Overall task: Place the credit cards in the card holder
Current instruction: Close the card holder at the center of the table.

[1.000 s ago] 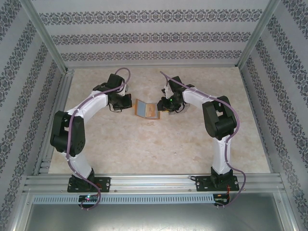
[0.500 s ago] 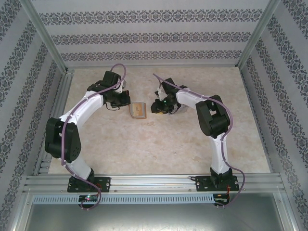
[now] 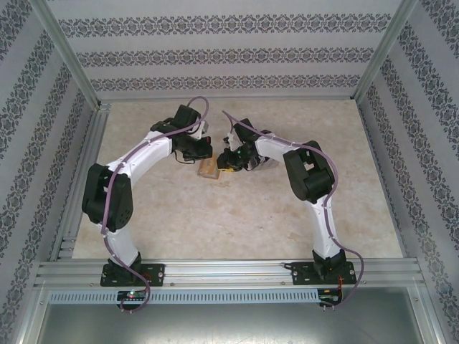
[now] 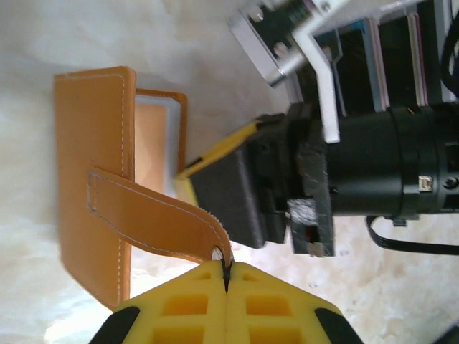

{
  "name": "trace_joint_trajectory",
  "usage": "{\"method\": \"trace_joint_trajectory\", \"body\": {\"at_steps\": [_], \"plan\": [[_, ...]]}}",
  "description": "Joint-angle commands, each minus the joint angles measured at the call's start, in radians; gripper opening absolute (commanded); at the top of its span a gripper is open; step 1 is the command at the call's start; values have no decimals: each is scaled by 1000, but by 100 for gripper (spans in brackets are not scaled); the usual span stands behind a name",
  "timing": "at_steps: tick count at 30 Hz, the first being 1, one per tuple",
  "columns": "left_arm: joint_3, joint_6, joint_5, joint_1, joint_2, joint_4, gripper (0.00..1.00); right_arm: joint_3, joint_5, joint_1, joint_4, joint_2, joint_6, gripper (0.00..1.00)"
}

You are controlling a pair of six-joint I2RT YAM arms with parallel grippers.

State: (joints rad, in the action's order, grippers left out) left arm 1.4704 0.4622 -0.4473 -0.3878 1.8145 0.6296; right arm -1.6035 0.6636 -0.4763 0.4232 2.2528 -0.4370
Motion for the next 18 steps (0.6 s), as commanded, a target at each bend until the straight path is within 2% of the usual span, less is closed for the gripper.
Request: {"method": "trace_joint_trajectory", "body": {"at_steps": [1, 8, 13, 18], "plan": [[-35, 92, -72, -33, 22, -105, 0, 23, 25, 11, -79, 10, -45, 31], [-3, 93, -74, -55, 79, -82, 0, 264, 44, 115, -401, -154, -220, 29], [34, 92, -77, -81, 133, -74, 0, 290, 45, 157, -394, -238, -214, 29], [36, 104, -86, -94, 174, -94, 6, 293, 40, 175, -364, -280, -190, 29]]}}
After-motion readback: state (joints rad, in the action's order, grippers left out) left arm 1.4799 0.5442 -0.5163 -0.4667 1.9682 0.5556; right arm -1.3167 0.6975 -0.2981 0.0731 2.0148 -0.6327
